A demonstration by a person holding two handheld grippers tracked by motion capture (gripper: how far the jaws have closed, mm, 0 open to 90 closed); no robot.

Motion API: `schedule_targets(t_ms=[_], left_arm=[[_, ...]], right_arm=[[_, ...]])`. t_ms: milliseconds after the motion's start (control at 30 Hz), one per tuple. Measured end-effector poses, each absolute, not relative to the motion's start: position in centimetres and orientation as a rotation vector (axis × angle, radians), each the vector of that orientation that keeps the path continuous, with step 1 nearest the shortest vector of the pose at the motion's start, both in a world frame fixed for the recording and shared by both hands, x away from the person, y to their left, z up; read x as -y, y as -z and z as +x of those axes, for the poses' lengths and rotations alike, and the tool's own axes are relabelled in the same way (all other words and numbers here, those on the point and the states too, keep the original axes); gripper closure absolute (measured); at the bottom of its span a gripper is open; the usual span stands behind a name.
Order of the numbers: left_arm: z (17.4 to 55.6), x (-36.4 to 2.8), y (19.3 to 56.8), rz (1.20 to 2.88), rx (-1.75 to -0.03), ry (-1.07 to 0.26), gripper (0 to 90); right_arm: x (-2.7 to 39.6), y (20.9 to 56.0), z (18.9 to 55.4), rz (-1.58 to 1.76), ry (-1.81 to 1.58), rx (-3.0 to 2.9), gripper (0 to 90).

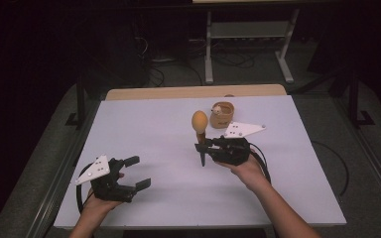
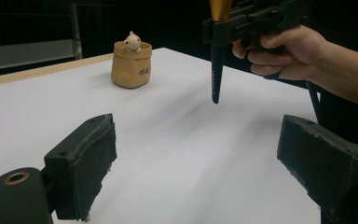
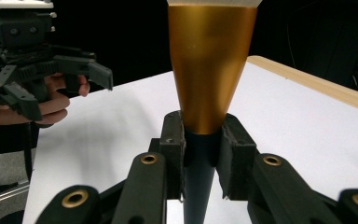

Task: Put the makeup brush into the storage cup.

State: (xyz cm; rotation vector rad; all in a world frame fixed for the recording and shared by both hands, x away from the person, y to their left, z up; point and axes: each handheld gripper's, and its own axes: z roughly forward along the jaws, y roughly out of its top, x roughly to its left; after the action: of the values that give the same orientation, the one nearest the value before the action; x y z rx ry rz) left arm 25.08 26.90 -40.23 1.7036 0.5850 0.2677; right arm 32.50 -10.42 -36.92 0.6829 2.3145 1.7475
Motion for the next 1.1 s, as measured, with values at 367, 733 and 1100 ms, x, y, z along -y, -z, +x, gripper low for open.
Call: schedule_targets(t_ms=[367, 733, 1100], left_arm=[[24.7, -27.1, 40.6, 1.731, -0.583, -0.269, 11.4], [24.8, -27.2, 40.8, 1.719, -0.601, -0.260, 12.2], [24.8, -27.1, 40.9, 1.709, -0.600, -0.247, 12.3]], right_arm=[[11.1, 36.0, 33.7, 0.708, -1.736, -2.274, 72.8], [11.5, 35.3, 34.3, 0.724, -1.735, -2.234, 72.8], [12.5, 34.4, 35.4, 0.768, -1.741, -2.169, 72.8]])
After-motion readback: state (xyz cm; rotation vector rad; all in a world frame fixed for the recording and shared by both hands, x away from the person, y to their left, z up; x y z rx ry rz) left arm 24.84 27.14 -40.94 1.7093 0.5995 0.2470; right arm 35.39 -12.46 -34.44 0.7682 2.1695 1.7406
